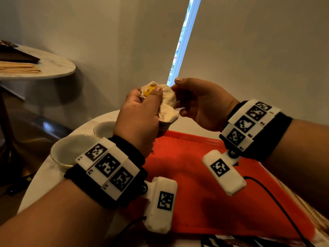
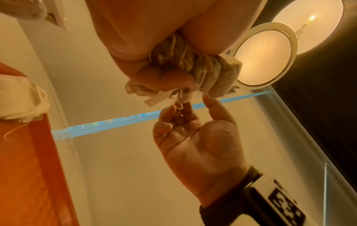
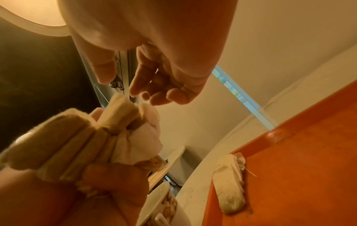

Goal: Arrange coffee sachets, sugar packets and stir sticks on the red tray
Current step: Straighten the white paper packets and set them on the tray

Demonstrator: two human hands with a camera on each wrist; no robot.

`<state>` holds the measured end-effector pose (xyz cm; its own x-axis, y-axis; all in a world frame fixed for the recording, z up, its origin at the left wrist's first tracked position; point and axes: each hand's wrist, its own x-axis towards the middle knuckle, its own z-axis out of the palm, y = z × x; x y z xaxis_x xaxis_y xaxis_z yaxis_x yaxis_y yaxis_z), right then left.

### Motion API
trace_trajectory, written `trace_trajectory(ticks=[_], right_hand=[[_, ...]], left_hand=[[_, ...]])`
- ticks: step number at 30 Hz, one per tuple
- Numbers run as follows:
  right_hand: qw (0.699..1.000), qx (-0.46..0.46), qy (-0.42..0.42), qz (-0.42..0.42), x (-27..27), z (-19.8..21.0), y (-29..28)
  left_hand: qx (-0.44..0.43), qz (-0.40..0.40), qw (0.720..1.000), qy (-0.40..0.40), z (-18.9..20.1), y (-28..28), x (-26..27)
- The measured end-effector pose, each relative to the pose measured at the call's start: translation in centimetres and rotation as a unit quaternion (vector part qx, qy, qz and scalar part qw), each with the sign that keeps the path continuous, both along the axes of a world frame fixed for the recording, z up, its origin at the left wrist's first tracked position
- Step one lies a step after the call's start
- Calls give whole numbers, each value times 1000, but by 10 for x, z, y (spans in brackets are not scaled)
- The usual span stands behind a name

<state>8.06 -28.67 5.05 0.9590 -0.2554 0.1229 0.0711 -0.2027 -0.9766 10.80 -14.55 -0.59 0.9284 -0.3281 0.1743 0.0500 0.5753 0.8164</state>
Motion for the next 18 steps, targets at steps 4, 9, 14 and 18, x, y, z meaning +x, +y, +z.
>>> trace_trajectory(ticks=[4,9,14,18], right_hand=[[999,1,1,50,-6,-4,3],[999,13,-3,41,-5,-15,1],[999,16,-10,48,-7,-17,-2],[999,18,-10,46,-8,-18,-3]], left_hand=[[0,-11,1000,2,-1,-1,-1],[3,-8,1000,1,-3,-4,0],[21,-9,1000,10,-5,-5,5],[37,-6,999,15,-6,-5,6]])
